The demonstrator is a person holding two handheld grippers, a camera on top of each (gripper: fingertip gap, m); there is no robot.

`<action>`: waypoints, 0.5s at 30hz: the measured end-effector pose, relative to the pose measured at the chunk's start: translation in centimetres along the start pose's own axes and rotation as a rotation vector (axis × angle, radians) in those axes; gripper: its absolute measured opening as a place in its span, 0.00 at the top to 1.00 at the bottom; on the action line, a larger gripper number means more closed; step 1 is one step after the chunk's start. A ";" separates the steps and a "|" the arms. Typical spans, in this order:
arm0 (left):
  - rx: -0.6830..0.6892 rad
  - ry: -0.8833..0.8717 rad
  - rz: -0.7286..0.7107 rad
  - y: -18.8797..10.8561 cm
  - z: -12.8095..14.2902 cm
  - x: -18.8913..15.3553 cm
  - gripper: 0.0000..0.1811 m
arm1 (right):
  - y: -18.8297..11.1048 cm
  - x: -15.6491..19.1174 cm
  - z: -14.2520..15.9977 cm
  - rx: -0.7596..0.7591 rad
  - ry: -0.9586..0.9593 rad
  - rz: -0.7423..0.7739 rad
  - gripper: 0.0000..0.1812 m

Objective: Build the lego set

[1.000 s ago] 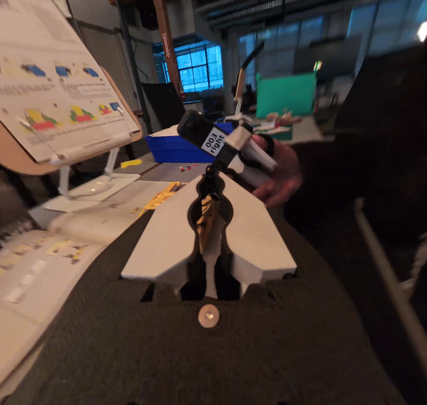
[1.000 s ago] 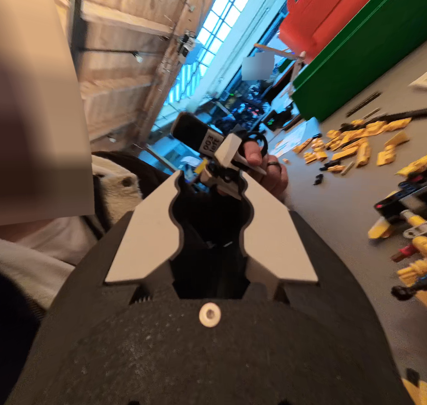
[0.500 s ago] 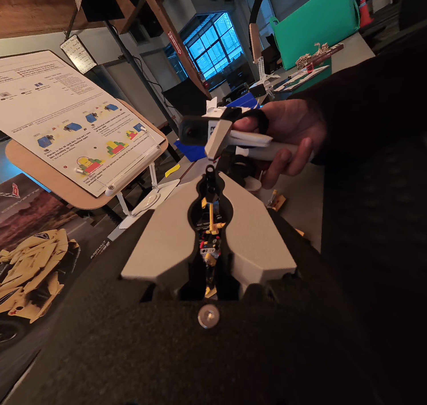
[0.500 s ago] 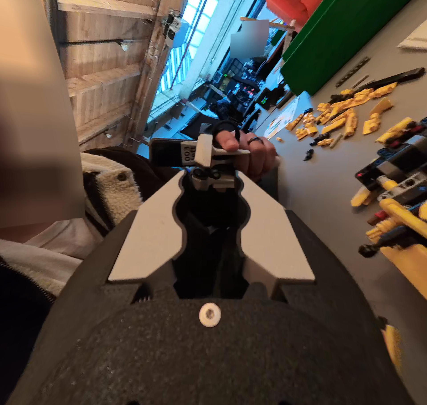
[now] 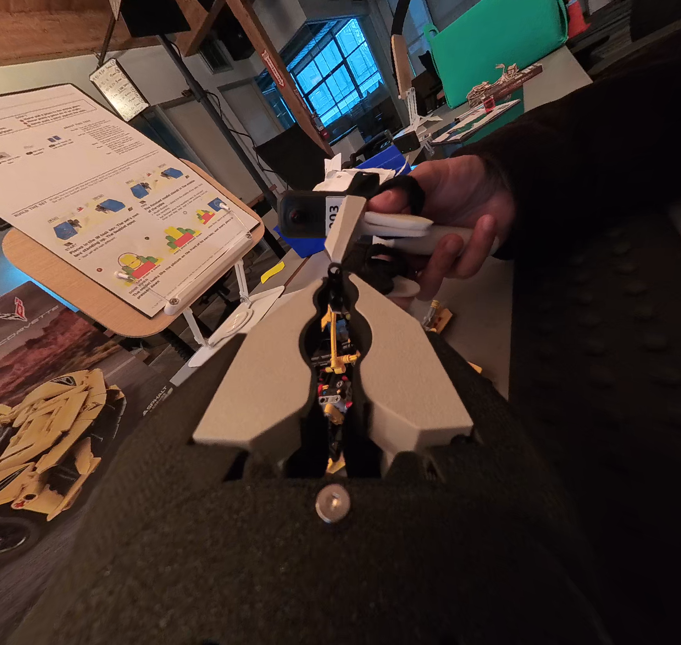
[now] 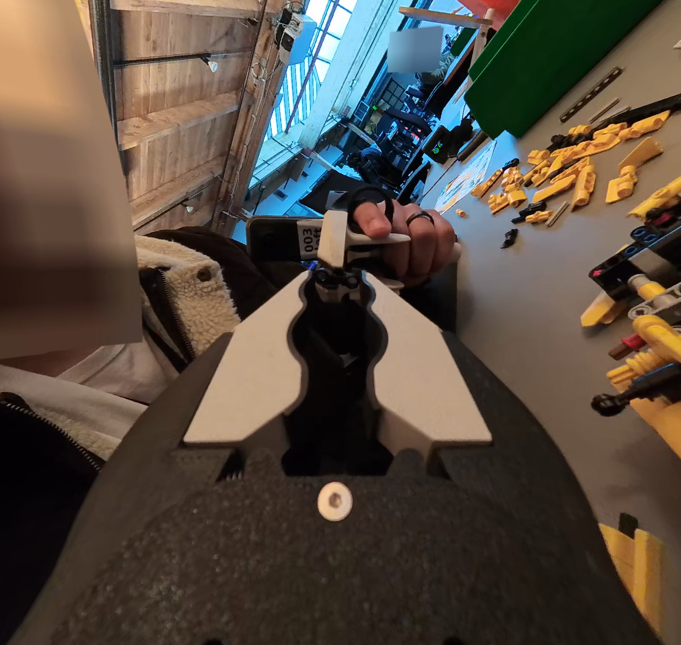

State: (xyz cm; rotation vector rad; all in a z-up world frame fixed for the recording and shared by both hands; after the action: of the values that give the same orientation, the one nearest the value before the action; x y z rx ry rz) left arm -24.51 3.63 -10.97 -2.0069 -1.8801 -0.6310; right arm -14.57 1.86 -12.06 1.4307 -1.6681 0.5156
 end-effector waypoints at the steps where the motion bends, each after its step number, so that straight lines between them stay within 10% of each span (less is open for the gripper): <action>1: 0.006 -0.006 -0.004 0.1 0.1 0.0 0.96 | -0.1 -0.1 0.0 -0.003 -0.002 0.010 0.88; 15: 0.094 -0.030 -0.001 0.3 0.9 0.1 0.97 | -0.4 -0.6 -0.1 0.014 -0.042 0.112 0.88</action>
State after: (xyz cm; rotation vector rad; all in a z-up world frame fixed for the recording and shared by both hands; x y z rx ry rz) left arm -24.12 4.16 -11.70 -1.9667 -1.8920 -0.5053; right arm -14.16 2.20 -12.59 1.3721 -1.7885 0.5640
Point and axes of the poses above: each gripper's, where its closed fingertips meet, y out along the fingers, z out of its underside, x = y × z across the jaws, the point moved 6 cm from there along -y, back along the fingers, and after that the axes turned 4 degrees about -z, right-handed, at the moved point
